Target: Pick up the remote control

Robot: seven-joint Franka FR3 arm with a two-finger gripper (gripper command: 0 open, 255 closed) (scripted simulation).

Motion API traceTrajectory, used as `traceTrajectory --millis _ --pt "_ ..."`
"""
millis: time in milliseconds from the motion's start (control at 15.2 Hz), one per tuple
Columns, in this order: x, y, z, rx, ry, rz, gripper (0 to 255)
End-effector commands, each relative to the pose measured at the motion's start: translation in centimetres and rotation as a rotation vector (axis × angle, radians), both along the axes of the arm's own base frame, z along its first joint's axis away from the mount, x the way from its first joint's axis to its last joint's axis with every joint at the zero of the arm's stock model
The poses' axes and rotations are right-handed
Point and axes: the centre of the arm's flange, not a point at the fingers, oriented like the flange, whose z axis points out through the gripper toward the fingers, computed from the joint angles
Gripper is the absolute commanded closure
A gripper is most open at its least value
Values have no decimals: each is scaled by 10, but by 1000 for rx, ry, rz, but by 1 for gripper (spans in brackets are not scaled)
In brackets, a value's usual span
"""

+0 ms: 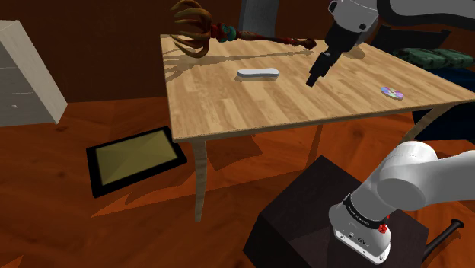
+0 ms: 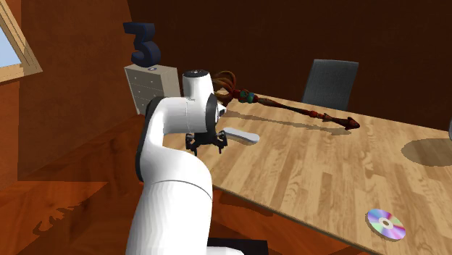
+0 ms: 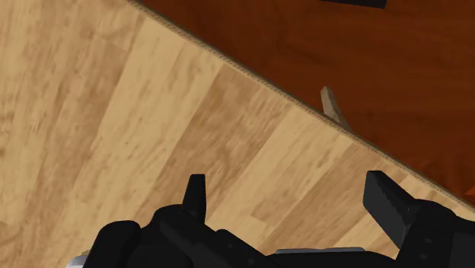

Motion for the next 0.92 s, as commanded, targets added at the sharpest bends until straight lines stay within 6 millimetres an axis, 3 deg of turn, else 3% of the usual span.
traceTrajectory --millis 0,462,858 --pt "0 0 0 0 0 0 0" --pt "70 -64 -21 -18 37 232 0" --pt "140 -105 -40 -33 69 431 0"
